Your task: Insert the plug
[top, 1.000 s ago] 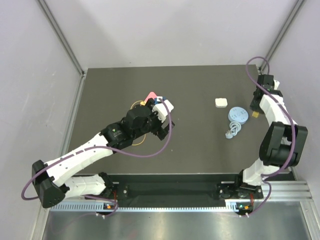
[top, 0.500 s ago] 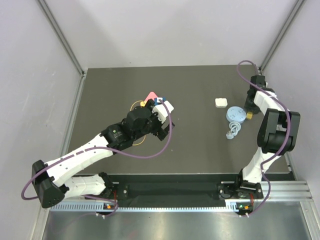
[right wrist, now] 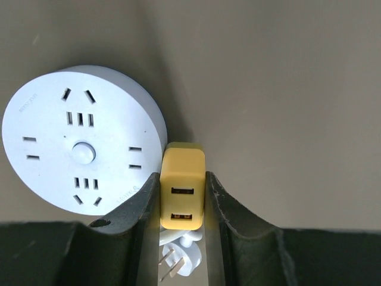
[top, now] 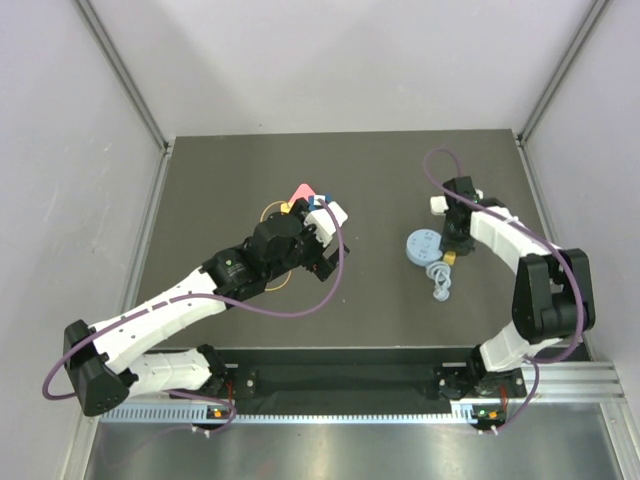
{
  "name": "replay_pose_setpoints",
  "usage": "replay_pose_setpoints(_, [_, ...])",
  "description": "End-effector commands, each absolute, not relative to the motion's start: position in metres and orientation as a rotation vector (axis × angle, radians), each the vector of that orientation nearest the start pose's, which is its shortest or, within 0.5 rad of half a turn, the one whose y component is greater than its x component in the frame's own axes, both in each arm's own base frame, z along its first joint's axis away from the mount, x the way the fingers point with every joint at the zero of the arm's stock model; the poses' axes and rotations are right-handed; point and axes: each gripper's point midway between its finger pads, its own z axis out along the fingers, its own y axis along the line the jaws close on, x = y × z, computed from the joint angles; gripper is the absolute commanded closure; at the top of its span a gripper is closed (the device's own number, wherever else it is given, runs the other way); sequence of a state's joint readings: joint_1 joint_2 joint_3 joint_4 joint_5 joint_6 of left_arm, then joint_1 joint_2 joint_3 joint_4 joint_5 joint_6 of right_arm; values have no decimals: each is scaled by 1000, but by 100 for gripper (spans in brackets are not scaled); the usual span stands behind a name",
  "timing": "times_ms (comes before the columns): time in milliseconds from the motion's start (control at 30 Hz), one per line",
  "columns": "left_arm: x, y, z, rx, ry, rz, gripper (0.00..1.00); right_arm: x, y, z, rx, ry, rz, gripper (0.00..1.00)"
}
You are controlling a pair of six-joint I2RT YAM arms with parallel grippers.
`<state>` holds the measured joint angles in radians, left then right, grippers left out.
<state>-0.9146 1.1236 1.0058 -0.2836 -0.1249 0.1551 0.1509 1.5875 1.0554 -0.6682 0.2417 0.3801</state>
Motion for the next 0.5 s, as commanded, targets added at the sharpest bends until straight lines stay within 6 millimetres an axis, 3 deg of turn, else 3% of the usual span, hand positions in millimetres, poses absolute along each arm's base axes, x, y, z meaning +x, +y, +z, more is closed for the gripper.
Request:
replay_pose_setpoints(0, [249, -278, 270, 900, 1675, -395, 2, 297, 61, 72, 368, 2700, -42, 100])
replay_pose_setpoints(133, [249, -277, 270, 893, 1678, -391, 2, 286, 72, 85, 336, 2685, -20, 100])
replay_pose_setpoints(200, [249, -277, 272, 885, 1674, -393, 2, 294, 69, 104, 291, 2645, -37, 100])
replay_pose_setpoints(333, [248, -278, 270, 881, 1677, -403, 3, 330, 66, 145, 132, 2507, -73, 100])
replay_pose_setpoints(467, [248, -276, 274, 869, 1658, -399, 4, 351, 85, 157, -214, 2466, 1, 100])
